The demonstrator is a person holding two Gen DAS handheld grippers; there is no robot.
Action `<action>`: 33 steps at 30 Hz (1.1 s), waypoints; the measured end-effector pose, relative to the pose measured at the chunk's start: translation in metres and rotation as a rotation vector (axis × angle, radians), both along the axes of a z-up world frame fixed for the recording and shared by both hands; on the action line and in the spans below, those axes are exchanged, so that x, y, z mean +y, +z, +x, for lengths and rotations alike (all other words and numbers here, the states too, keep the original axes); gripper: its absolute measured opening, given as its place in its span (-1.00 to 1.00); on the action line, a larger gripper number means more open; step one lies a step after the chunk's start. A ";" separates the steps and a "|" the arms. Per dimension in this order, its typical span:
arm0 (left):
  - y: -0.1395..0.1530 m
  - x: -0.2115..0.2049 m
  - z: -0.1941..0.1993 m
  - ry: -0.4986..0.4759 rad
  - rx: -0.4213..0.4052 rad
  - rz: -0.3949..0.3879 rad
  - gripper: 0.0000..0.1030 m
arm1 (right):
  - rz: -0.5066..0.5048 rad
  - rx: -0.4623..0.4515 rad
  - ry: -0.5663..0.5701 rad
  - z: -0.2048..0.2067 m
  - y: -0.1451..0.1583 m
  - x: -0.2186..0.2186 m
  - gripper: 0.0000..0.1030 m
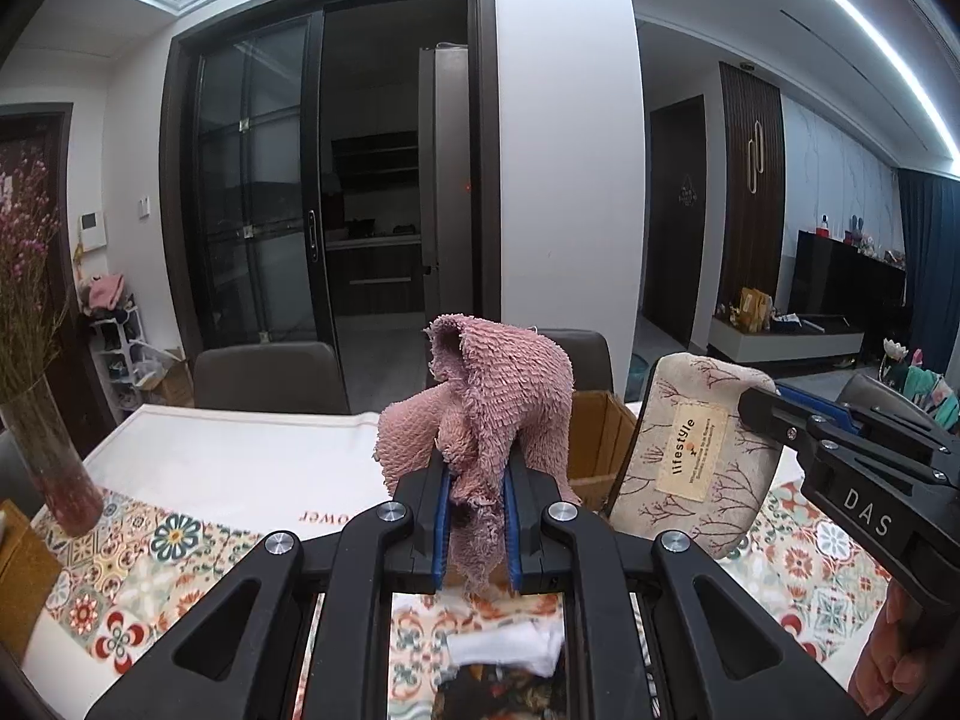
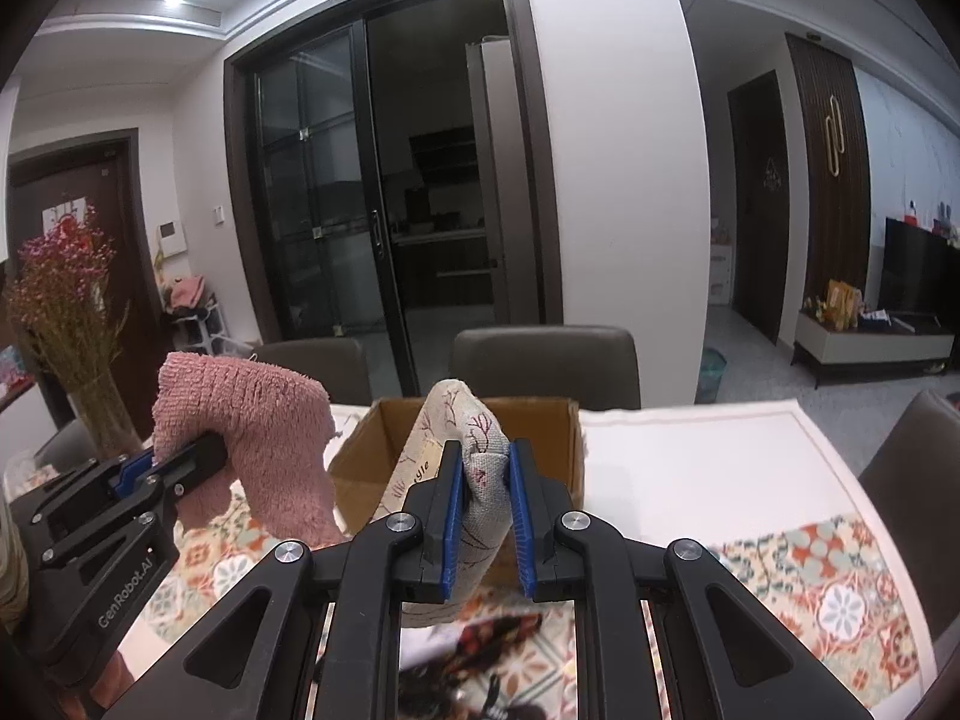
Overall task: Organize soft objects
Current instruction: 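Lift the towel and pouch with both tools and carry them over the box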
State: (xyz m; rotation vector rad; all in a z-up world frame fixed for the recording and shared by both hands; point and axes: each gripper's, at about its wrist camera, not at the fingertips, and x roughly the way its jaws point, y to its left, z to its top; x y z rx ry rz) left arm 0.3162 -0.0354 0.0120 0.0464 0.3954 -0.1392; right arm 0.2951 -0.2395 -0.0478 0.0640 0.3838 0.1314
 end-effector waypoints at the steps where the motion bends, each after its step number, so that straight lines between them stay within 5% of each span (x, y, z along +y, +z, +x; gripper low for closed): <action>1: 0.000 -0.001 0.004 0.000 -0.005 0.003 -0.70 | -0.002 -0.005 -0.002 0.004 0.002 0.000 -0.68; 17: -0.006 -0.019 0.081 -0.014 -0.046 0.050 -0.70 | -0.075 -0.073 -0.039 0.082 0.009 0.001 -0.68; 33: -0.049 -0.032 0.150 -0.055 0.077 0.046 -0.70 | -0.107 0.055 -0.025 0.146 -0.032 0.004 -0.68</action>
